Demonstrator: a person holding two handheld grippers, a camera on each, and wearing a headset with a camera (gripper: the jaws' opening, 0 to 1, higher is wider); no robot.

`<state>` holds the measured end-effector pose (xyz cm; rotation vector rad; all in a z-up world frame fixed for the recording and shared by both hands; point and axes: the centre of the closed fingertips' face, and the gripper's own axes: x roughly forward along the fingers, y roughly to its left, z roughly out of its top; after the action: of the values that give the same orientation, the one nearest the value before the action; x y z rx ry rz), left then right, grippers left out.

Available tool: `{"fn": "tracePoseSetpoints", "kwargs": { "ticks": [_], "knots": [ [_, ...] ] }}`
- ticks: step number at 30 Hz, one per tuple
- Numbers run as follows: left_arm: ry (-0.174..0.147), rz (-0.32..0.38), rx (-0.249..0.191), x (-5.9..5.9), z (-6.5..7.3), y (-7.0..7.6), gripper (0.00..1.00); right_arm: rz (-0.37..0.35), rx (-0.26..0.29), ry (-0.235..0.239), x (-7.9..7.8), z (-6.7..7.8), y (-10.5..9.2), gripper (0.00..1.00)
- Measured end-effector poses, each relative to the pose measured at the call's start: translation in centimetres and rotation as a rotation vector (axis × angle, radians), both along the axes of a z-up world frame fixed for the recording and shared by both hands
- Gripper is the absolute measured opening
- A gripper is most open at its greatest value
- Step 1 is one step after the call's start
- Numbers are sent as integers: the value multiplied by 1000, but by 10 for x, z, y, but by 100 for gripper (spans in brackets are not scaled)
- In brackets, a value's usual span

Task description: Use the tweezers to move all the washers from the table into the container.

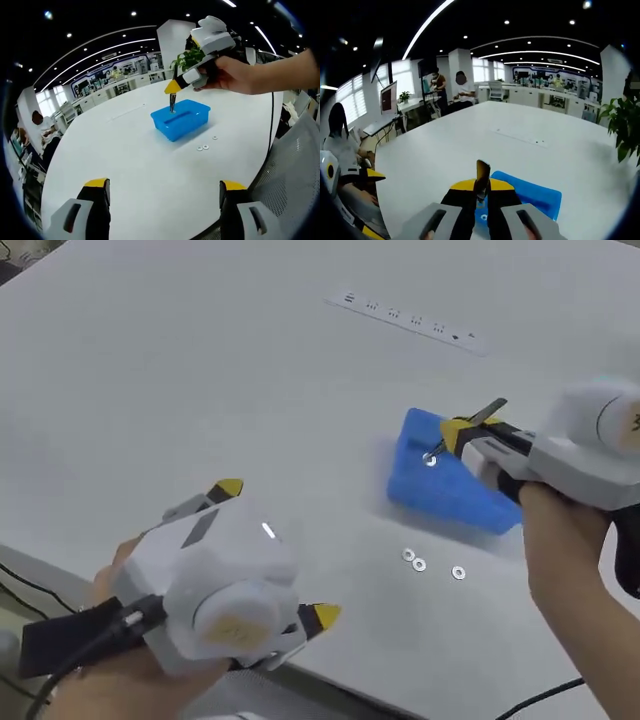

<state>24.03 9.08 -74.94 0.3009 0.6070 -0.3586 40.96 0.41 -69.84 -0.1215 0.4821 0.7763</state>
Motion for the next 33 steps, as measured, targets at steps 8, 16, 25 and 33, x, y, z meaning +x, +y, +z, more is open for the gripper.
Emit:
{"fn": "tracePoseSetpoints", "kwargs": {
  "ticks": [8,16,25,33],
  "knots": [
    [5,2,5,-1,-1,1,92,19,-92,30,10,-40,1,3],
    [13,-2,9,-1,-3,0,92,19,-166,46,15,-65,-7,3],
    [16,-3,15,-1,-3,0,92,0,-163,45,17,-72,-12,4],
    [14,-12,11,-1,-1,-4,92,-19,-161,50,18,-72,-14,5]
  ]
}}
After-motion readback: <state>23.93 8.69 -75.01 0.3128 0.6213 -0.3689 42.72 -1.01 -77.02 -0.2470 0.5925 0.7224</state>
